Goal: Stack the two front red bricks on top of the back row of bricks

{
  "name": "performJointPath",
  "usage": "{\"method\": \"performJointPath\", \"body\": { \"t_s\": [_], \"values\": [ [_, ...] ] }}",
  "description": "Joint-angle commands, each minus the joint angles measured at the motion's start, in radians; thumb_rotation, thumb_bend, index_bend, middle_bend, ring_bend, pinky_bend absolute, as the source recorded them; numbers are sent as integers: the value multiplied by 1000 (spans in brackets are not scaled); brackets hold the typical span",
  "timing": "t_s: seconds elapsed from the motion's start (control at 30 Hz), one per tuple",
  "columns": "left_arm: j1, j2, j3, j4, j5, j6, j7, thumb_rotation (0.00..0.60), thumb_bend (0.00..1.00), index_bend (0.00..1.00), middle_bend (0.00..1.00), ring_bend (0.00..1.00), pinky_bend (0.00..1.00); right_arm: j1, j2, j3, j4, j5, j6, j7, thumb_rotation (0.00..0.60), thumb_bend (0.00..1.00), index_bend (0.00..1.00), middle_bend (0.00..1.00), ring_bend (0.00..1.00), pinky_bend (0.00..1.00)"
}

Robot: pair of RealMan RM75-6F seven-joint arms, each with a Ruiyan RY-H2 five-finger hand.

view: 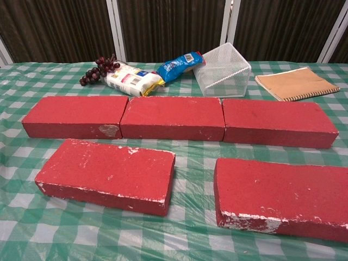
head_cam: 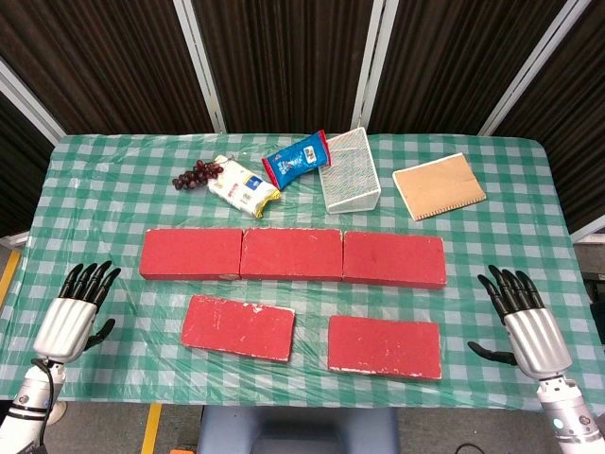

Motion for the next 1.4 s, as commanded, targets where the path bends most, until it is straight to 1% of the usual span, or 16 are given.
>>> {"method": "performJointPath", "body": {
  "t_s": [0.03, 0.1, 0.2, 0.3, 0.4, 0.53, 0.67, 0.83, 0.93, 1.03, 1.4],
  "values": [
    [0, -1, 4, -2, 9, 2, 1, 600, 320, 0, 0, 0, 55, 2, 1, -1, 1, 0, -5, 2, 531, 156, 0, 0, 0, 0],
    [-4, -2, 10, -7, 17, -5, -5, 600, 321, 0, 0, 0, 55, 3, 3, -3, 0, -4, -7, 7, 531, 156, 0, 0, 0, 0],
    [-19, -1, 33, -23, 45, -38, -43, 600, 315, 0, 0, 0, 55, 2, 5, -9, -1, -15, -5, 12, 531, 155, 0, 0, 0, 0],
    [-53, 10, 61, -56, 88, -93, -82, 600, 302, 0, 0, 0, 50, 6, 9, -15, -3, -22, -15, 22, 532, 156, 0, 0, 0, 0],
    [-97, 36, 81, -110, 121, -156, -141, 600, 282, 0, 0, 0, 11, 5, 18, -24, -10, -34, -15, 33, 531, 156, 0, 0, 0, 0],
    [-159, 58, 79, -178, 144, -233, -144, 600, 284, 0, 0, 0, 6, -2, 32, -38, -13, -65, 7, 56, 531, 156, 0, 0, 0, 0],
    [-207, 44, 77, -228, 163, -294, -110, 600, 280, 0, 0, 0, 0, -5, 42, -46, -14, -83, 17, 80, 531, 156, 0, 0, 0, 0],
    [-280, 13, 66, -257, 120, -430, -83, 600, 268, 0, 0, 0, 0, -5, 54, -55, -12, -98, 21, 113, 531, 156, 0, 0, 0, 0],
    [-319, -8, 54, -250, 89, -494, -85, 600, 265, 0, 0, 0, 0, -4, 60, -56, -11, -100, 21, 127, 532, 156, 0, 0, 0, 0],
    [-344, -35, 46, -226, 70, -524, -109, 600, 253, 0, 0, 0, 0, -3, 63, -56, -11, -99, 17, 134, 532, 156, 0, 0, 0, 0],
    [-393, -98, 51, -114, 70, -540, -215, 600, 246, 0, 0, 0, 0, 3, 63, -54, -15, -88, 0, 132, 531, 155, 0, 0, 0, 0]
  ]
}}
